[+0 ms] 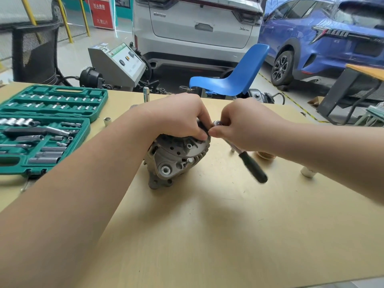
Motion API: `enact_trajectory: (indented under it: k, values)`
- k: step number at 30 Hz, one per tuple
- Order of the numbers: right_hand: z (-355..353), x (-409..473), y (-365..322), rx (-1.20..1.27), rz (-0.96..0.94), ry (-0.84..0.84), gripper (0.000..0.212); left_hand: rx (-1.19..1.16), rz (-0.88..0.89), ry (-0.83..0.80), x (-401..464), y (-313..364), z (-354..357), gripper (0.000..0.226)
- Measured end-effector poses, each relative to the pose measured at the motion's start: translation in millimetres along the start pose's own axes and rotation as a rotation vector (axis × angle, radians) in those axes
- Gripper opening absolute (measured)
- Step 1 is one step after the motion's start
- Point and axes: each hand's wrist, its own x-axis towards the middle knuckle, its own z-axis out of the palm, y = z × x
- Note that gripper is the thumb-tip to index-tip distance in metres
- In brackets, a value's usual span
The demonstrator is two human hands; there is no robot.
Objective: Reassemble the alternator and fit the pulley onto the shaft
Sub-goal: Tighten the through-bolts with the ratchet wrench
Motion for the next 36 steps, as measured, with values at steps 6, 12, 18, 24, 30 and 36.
enact_trajectory:
  k: [6,12,18,24,30,36]
  values:
    - [-7.9,0.3,15.9,-0.578,-0.503,0.016,0.008,0.02,-0.011,-0.012,-2.5,2.5,-1.4,0.026]
    - [0.6,2.0,-1.9,0.203,0.105,-0.022,0.041,0.0,-0.02,-0.005,-2.1,3.7,-0.7,0.024]
    - [-6.9,-3.8,16.0,-0.536,-0.509,0.002,0.011,0.018,-0.018,-0.008,-3.8,4.9,-1.6,0.025]
    - [-4.6,-1.2,2.7,0.095,0.013,-0.093,0.041,0.01,-0.012,-0.007,-4.4,5.3,-2.5,0.025]
    - [-1.1,1.1,-0.7,-0.261,-0.155,-0.053,0.031,0.025,-0.003,0.013,-4.3,5.7,-0.9,0.024]
    - [-4.3,2.6,14.0,-0.256,-0.313,-0.024,0.017,0.031,-0.011,0.002,-5.0,5.2,-0.5,0.026]
